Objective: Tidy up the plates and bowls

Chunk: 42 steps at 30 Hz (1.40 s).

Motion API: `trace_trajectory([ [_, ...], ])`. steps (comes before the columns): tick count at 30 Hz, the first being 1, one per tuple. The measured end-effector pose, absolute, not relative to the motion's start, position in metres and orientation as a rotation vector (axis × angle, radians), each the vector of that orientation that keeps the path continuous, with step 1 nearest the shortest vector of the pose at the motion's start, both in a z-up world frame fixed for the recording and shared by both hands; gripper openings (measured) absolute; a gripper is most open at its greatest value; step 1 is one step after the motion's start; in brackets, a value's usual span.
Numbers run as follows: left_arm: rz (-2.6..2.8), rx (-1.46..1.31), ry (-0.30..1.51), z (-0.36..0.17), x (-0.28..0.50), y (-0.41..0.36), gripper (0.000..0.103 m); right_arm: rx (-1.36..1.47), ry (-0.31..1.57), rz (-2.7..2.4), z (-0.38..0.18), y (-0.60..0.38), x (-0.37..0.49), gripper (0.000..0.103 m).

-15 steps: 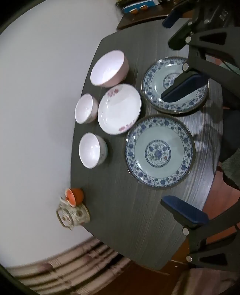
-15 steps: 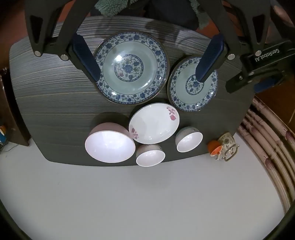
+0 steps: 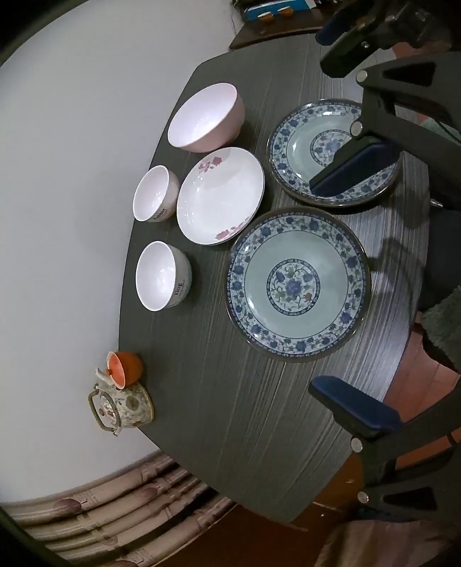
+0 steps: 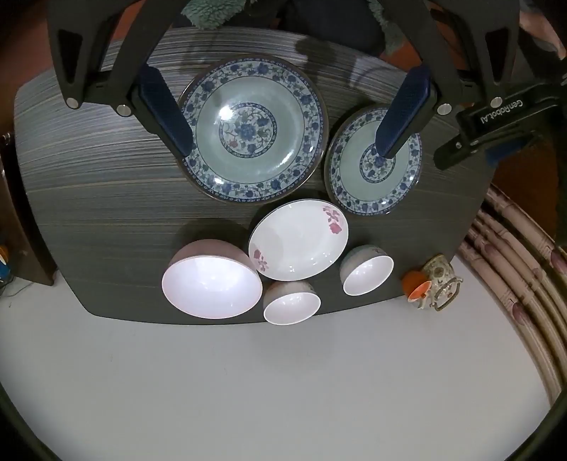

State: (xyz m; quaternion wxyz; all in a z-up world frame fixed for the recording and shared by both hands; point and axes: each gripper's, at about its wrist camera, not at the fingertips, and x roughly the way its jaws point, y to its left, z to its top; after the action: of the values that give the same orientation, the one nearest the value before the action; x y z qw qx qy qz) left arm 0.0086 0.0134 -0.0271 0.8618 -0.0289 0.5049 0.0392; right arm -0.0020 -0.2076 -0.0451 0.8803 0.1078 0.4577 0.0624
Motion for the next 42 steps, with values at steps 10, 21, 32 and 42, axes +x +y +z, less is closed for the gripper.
trace_trajectory([
  [10, 0.078, -0.058, 1.043, -0.029, 0.009, 0.012, 0.103, 0.232, 0.963, 0.136, -0.048, -0.207, -0.003, 0.102],
  [21, 0.082, -0.055, 1.035, -0.029, 0.009, 0.012, 0.103, 0.239, 0.969, 0.146, -0.050, -0.206, -0.003, 0.102],
  [32, 0.080, -0.064, 1.047, -0.035, 0.007, 0.015, 0.103, 0.237, 0.984, 0.152, -0.054, -0.204, -0.001, 0.102],
  [42, 0.088, -0.069, 1.061, -0.040, 0.008, 0.018, 0.103, 0.240, 0.993, 0.154, -0.055, -0.202, -0.002, 0.102],
])
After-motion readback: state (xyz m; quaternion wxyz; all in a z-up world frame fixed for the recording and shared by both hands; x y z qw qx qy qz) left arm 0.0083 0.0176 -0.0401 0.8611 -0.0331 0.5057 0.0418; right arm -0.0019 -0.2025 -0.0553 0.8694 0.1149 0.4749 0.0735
